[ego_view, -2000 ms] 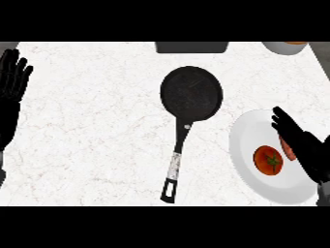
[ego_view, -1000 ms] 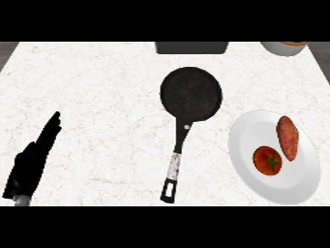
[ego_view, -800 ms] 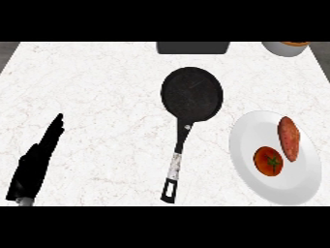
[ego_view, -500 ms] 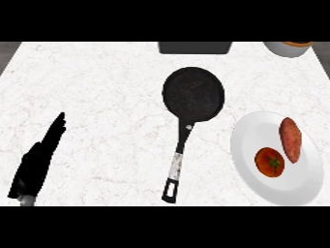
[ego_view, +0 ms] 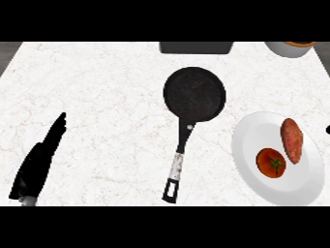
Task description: Pick the sweet potato from the plate and place it in the pan
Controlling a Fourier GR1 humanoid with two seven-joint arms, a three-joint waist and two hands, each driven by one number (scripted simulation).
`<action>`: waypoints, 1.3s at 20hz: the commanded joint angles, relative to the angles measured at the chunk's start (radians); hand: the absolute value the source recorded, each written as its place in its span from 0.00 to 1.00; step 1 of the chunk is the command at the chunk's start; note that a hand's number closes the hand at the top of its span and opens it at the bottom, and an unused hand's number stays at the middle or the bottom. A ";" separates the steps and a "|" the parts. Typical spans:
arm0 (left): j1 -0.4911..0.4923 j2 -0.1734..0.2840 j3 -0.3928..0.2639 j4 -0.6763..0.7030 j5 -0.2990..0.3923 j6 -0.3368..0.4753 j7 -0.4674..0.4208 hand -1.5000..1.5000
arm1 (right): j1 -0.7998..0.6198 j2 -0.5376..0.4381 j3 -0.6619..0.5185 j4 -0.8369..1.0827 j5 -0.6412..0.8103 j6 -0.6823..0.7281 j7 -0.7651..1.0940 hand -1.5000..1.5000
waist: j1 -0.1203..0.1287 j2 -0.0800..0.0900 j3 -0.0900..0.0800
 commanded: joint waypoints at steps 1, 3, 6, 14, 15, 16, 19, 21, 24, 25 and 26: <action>-0.004 -0.018 0.012 -0.015 -0.008 -0.015 0.016 0.50 | -0.098 0.058 0.059 0.132 0.055 0.054 0.015 0.00 | 0.005 0.002 0.000; -0.033 0.001 0.057 0.028 -0.004 -0.059 0.022 0.50 | -0.118 0.066 0.055 0.138 0.068 0.084 0.034 0.00 | -0.005 0.000 0.000; 0.044 -0.026 0.017 -0.054 -0.037 -0.017 0.020 0.50 | -0.165 0.060 0.085 0.146 0.057 0.179 0.118 0.00 | -0.001 -0.002 0.000; 0.017 -0.026 0.091 0.011 -0.034 -0.087 -0.004 0.50 | -0.194 0.142 0.135 0.211 0.121 0.213 0.186 0.00 | -0.010 -0.002 0.000; 0.011 -0.038 0.086 -0.009 -0.034 -0.089 0.023 0.50 | -0.242 0.146 0.130 0.342 0.159 0.228 0.081 0.00 | 0.000 0.001 0.000; 0.077 -0.031 0.101 -0.044 -0.041 -0.092 -0.015 0.50 | -0.186 0.166 0.118 0.199 0.120 0.218 0.179 0.00 | -0.010 -0.004 0.000; 0.029 -0.093 0.073 -0.032 -0.104 -0.045 0.042 0.50 | -0.230 0.200 0.119 0.258 0.146 0.221 0.173 0.00 | -0.010 -0.002 0.000; 0.029 -0.060 0.115 -0.006 -0.069 -0.101 0.018 0.50 | -0.227 0.189 0.134 0.258 0.156 0.251 0.205 0.00 | -0.011 -0.002 0.000; -0.004 -0.087 0.096 -0.031 -0.088 -0.094 0.077 0.50 | -0.236 0.228 0.157 0.250 0.178 0.226 0.257 0.00 | -0.014 -0.004 0.000; 0.044 -0.078 0.102 -0.077 -0.083 -0.101 0.091 0.50 | -0.230 0.190 0.138 0.313 0.188 0.262 0.191 0.00 | -0.008 -0.003 0.000; 0.044 -0.096 0.101 -0.044 -0.107 -0.084 0.038 0.50 | -0.264 0.232 0.143 0.282 0.174 0.246 0.275 0.00 | -0.010 -0.003 0.000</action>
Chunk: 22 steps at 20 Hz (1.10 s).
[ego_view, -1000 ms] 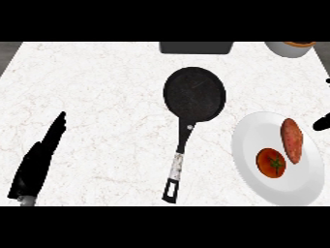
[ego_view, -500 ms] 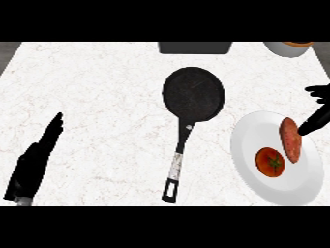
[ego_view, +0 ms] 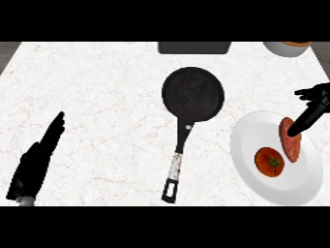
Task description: Pick the sweet potato from the plate and place it in the pan
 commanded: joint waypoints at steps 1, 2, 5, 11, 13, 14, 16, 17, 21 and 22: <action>0.000 -0.040 0.003 0.042 -0.034 -0.006 -0.049 0.50 | -0.014 0.044 0.009 0.056 0.041 0.017 0.041 0.00 | 0.001 0.001 0.000; -0.042 -0.001 0.047 0.039 0.010 -0.065 -0.018 0.50 | -0.053 0.037 0.003 0.115 0.063 0.023 0.016 0.00 | 0.004 0.003 0.000; 0.000 -0.057 0.010 -0.008 -0.060 -0.003 0.020 0.50 | 0.020 0.046 -0.007 0.006 0.052 0.025 0.090 0.00 | -0.006 -0.001 0.000; -0.013 -0.022 0.088 -0.019 -0.029 -0.077 0.041 0.50 | 0.048 0.023 -0.027 0.001 0.056 0.092 0.086 0.00 | -0.008 -0.002 0.000; 0.037 -0.065 0.046 -0.047 -0.088 -0.047 0.011 0.50 | 0.063 0.076 -0.012 0.041 0.108 0.024 0.038 0.00 | -0.003 -0.001 0.000; 0.020 -0.054 0.086 0.022 -0.059 -0.089 -0.038 0.50 | 0.027 0.108 -0.005 0.114 0.143 -0.003 -0.002 0.00 | 0.001 0.001 0.000; 0.026 -0.055 0.101 -0.014 -0.068 -0.096 -0.012 0.50 | 0.056 0.101 -0.026 0.011 0.109 0.044 0.093 0.00 | -0.004 -0.001 0.000; 0.022 -0.099 0.077 0.015 -0.095 -0.075 -0.019 0.50 | 0.067 0.080 -0.033 0.067 0.141 0.036 -0.003 0.00 | -0.003 0.000 0.000; 0.093 -0.081 0.108 -0.100 -0.090 -0.099 0.023 0.50 | 0.091 0.111 -0.032 0.058 0.182 0.009 -0.010 0.00 | 0.000 -0.001 0.000; 0.096 -0.091 0.100 -0.080 -0.105 -0.106 -0.018 0.50 | 0.049 0.108 -0.040 0.169 0.216 0.001 -0.085 0.00 | 0.005 0.001 0.001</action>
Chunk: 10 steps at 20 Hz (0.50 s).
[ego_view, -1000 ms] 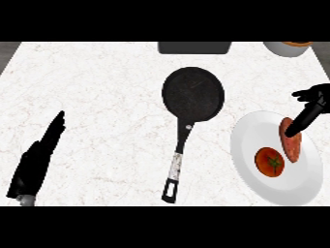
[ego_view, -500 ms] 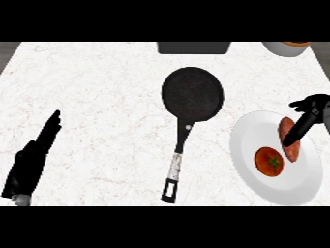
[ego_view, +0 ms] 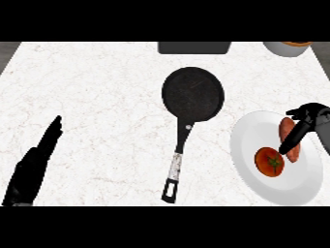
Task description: Pick the sweet potato from the plate and place it in the pan
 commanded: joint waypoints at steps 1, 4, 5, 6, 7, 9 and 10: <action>0.043 -0.031 -0.012 -0.025 -0.051 -0.005 0.008 0.50 | -0.013 0.023 -0.028 0.008 0.023 0.011 0.044 0.00 | -0.001 0.000 0.000; -0.006 -0.048 0.027 0.025 -0.056 -0.020 -0.010 0.50 | -0.010 0.030 -0.034 0.082 0.077 -0.020 -0.054 0.00 | -0.001 0.001 0.000; -0.102 -0.024 0.052 0.043 -0.024 -0.056 0.069 0.50 | -0.021 0.063 -0.026 0.096 0.086 -0.058 -0.060 0.00 | -0.002 0.002 0.000; -0.100 -0.067 0.038 0.118 -0.048 -0.032 -0.018 0.50 | 0.041 0.050 -0.028 0.038 0.081 -0.051 -0.045 0.00 | -0.008 0.001 0.000; -0.053 -0.005 0.094 0.086 -0.001 -0.092 -0.032 0.50 | 0.032 0.059 -0.044 -0.034 0.065 -0.070 -0.008 1.00 | -0.007 -0.001 0.000; -0.066 -0.044 0.059 0.076 -0.055 -0.051 0.001 0.50 | -0.022 0.081 -0.060 0.112 0.106 -0.127 -0.110 1.00 | 0.003 0.002 0.000; -0.063 -0.065 0.055 0.066 -0.049 -0.049 0.001 0.50 | 0.021 0.049 -0.075 0.081 0.089 -0.090 -0.139 1.00 | -0.001 0.001 0.000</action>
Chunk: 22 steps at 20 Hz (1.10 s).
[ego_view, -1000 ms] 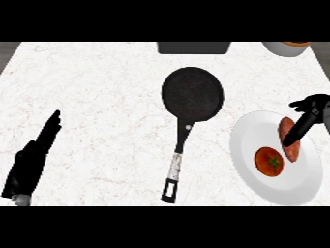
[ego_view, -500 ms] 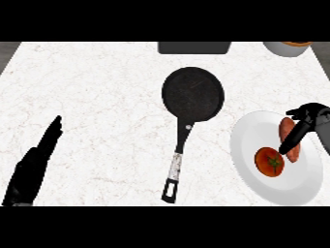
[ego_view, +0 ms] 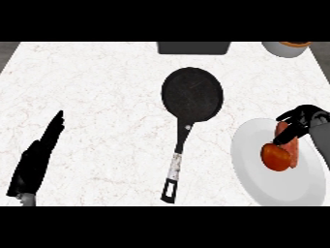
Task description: Pick the sweet potato from the plate and place it in the pan
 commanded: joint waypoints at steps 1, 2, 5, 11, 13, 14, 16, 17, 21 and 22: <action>0.062 -0.015 0.003 -0.017 -0.014 -0.015 -0.040 0.50 | -0.010 -0.004 -0.049 0.074 0.000 -0.009 -0.059 1.00 | 0.005 0.004 0.006; -0.043 -0.031 -0.004 0.016 -0.030 -0.014 0.030 0.50 | 0.016 0.009 -0.033 0.082 0.023 -0.028 -0.101 1.00 | 0.000 0.005 0.006; -0.011 -0.035 0.001 0.009 -0.029 -0.012 0.017 0.50 | 0.049 0.037 -0.058 0.084 0.002 -0.064 -0.125 1.00 | 0.000 0.005 0.006; 0.014 0.011 0.044 -0.033 0.000 -0.051 0.001 0.50 | 0.138 -0.017 0.131 -0.096 0.198 -0.120 -0.363 1.00 | 0.002 0.002 0.007; -0.007 -0.035 0.018 0.003 -0.040 -0.007 0.003 0.50 | 0.143 -0.047 0.170 -0.147 0.238 -0.112 -0.397 1.00 | -0.008 0.002 0.006; 0.034 -0.021 0.033 -0.034 -0.007 -0.035 0.002 0.50 | 0.195 -0.070 0.168 -0.133 0.265 -0.175 -0.466 1.00 | -0.003 0.002 0.006; 0.046 -0.022 0.030 -0.030 -0.037 -0.029 -0.023 0.50 | 0.182 -0.048 0.164 -0.155 0.292 -0.225 -0.447 1.00 | -0.002 0.003 0.006; -0.020 -0.026 0.050 -0.005 -0.020 -0.023 0.029 0.50 | 0.159 -0.095 0.162 -0.202 0.307 -0.232 -0.445 1.00 | -0.010 0.002 0.006; -0.009 -0.016 0.049 -0.035 -0.006 -0.046 0.041 0.50 | 0.138 -0.112 0.143 -0.288 0.381 -0.427 -0.441 1.00 | -0.011 -0.001 0.006; 0.058 -0.016 0.054 0.008 -0.012 -0.044 -0.055 0.50 | 0.183 -0.154 0.133 -0.342 0.382 -0.477 -0.530 1.00 | -0.022 -0.004 0.005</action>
